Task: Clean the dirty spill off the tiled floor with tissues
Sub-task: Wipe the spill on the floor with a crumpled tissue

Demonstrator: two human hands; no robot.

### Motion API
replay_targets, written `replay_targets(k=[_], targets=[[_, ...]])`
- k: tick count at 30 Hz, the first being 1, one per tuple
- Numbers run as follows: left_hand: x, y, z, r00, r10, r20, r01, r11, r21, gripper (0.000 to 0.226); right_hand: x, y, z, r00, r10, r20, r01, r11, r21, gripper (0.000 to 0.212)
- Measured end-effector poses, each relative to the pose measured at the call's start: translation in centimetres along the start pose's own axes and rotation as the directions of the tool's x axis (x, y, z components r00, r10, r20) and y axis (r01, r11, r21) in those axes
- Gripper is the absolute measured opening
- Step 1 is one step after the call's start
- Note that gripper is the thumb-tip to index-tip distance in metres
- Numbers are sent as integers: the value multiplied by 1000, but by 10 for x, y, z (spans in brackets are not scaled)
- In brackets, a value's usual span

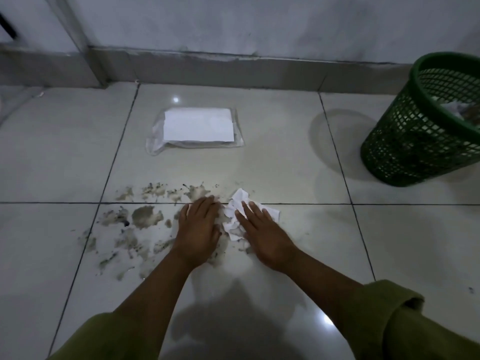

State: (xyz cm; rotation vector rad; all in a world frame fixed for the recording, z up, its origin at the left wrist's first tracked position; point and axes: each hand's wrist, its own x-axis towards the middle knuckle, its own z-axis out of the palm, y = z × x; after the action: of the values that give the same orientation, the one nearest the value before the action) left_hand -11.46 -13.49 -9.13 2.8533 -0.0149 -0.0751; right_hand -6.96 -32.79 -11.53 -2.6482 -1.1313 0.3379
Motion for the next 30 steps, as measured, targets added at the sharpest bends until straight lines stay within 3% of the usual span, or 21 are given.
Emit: replay_targets(k=[4, 6, 9, 11, 14, 17, 23, 26, 30], targets=[[-3, 1, 0, 1000, -10, 28, 10, 1000, -13, 63, -27, 14, -7, 992, -117, -49, 117, 993, 1, 55], [-4, 2, 0, 1000, -8, 28, 8, 1000, -22, 64, -42, 25, -15, 993, -91, -72, 97, 990, 99, 51], [-6, 5, -1, 1000, 0, 11, 0, 999, -38, 67, -55, 31, -28, 984, 181, -6, -160, 884, 439, 46], [-6, 11, -1, 1000, 7, 3, -7, 999, -52, 69, -56, 30, -37, 913, 401, -82, -281, 760, 586, 38], [-8, 19, 1, 1000, 14, 11, -13, 998, -69, 73, -56, 32, -39, 849, 493, -191, -381, 821, 425, 41], [-8, 23, 3, 999, 25, 34, -23, 997, -68, 75, -60, 32, -28, 821, 567, -70, -536, 807, 248, 47], [-6, 22, 8, 1000, 9, 20, -8, 998, -70, 68, -53, 20, -14, 828, 561, -20, -557, 825, 90, 56], [-2, 25, 6, 1000, 12, 13, -11, 997, -73, 67, -48, 17, -10, 869, 495, -23, -493, 868, 64, 53], [2, 30, 4, 999, 36, 13, -35, 999, -41, 68, -39, -12, 2, 961, 275, 24, -276, 951, 141, 63]])
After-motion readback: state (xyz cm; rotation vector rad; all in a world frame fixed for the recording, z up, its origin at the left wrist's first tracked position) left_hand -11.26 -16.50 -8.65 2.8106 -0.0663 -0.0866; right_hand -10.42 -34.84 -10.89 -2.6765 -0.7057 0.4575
